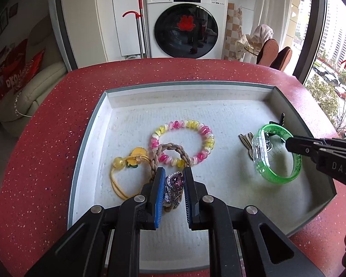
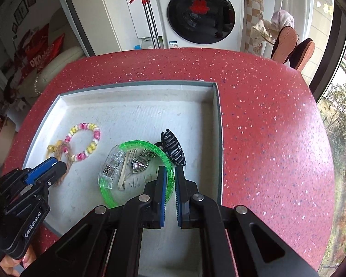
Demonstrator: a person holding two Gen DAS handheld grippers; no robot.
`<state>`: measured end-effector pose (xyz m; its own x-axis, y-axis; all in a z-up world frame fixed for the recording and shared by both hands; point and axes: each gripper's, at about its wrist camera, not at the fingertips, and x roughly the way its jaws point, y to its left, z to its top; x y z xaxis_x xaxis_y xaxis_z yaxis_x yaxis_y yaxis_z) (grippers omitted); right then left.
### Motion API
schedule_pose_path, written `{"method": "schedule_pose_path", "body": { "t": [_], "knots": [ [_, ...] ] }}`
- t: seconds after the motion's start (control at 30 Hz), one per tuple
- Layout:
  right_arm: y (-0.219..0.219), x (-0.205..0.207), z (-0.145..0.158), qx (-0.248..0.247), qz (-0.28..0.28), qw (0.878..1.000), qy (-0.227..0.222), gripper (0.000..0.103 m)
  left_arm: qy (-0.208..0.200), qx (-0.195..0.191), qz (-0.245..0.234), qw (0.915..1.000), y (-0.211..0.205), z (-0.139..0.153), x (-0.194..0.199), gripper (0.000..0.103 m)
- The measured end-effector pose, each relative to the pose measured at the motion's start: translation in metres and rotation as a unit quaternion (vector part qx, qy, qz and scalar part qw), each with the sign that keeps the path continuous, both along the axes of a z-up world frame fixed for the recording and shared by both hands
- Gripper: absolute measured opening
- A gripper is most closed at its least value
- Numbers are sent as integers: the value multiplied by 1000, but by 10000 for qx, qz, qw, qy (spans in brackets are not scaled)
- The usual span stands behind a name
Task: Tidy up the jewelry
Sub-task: 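Release the purple pendant with the left tool while the right tool releases the bangle in the tray, then grasp the brown coil hair tie with the left tool while the right tool grasps the silver spiked clip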
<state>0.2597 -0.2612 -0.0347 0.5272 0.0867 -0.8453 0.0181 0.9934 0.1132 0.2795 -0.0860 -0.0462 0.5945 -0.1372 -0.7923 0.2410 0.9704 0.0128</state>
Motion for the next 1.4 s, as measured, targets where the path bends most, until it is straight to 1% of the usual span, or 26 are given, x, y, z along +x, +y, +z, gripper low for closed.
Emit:
{"method": "schedule_pose_path", "body": {
  "t": [0.07,0.27,0.53,0.57,0.63,0.67,0.7,0.87,1.13,1.17,1.2,1.23,1.27,1.3,1.33,1.4],
  "knots": [
    [1,2,-1,-71,15,10000,1,8,29,2,5,10000,-1,-2,1,34],
    [-1,2,-6,-75,8,9999,72,8,-60,98,-14,9999,-1,-2,-1,34],
    [1,2,-4,-82,25,9999,107,9,-62,159,21,9999,-3,-1,0,34],
    [2,1,-4,-59,29,9999,121,12,-58,158,24,9999,-3,-1,1,34],
    [2,1,-3,-14,22,9999,122,29,-45,167,37,9998,-3,0,0,34],
    [1,-1,-2,16,17,9999,98,48,-40,169,48,9998,-3,1,0,34],
    [1,-2,0,122,43,9999,47,53,-42,168,59,9998,-4,1,1,34],
    [1,-9,13,299,45,9995,-109,55,-96,51,161,9998,1,8,-1,34],
    [-5,-24,31,507,-22,9982,-320,61,-312,45,238,9992,3,23,-4,34],
    [-5,-26,33,520,-23,9981,-332,62,-314,37,245,9992,3,24,-4,36],
    [-5,-28,34,528,-23,9980,-335,63,-313,34,250,9992,4,24,-4,47],
    [-6,-30,35,530,-25,9980,-340,63,-319,40,266,9991,5,25,-5,92],
    [-5,-33,37,534,-31,9980,-349,63,-391,48,341,9986,6,28,-8,103],
    [-6,-37,38,543,-31,9979,-360,63,-620,41,438,9971,9,33,-14,103],
    [-7,-39,38,548,-35,9978,-365,64,-716,35,401,9966,9,37,-18,103],
    [-7,-46,41,575,-43,9976,-375,66,-671,83,362,9971,10,41,-21,103]
  ]
}}
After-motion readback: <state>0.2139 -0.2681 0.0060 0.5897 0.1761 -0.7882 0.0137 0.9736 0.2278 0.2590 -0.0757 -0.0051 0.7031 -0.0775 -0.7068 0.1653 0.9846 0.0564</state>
